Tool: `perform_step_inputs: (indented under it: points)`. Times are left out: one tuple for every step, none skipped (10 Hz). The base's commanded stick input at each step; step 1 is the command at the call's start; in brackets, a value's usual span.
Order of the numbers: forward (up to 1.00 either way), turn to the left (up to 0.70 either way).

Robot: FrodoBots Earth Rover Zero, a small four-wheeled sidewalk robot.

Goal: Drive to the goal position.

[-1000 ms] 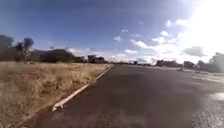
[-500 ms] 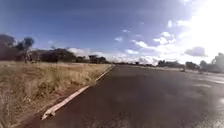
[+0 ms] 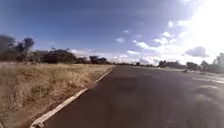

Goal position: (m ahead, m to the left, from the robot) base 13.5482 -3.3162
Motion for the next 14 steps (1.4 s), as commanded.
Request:
perform_step_inputs:
  points:
    - [0.50, 0.00]
    - [0.50, 0.00]
    - [0.50, 0.00]
    - [0.50, 0.00]
    - [0.50, 0.00]
    - [0.50, 0.00]
    - [0.50, 0.00]
    - [0.50, 0.00]
    - [0.50, 0.00]
    - [0.50, 0.00]
    - [0.50, 0.00]
    - [0.50, 0.00]
    - [0.50, 0.00]
    - [0.50, -0.07]
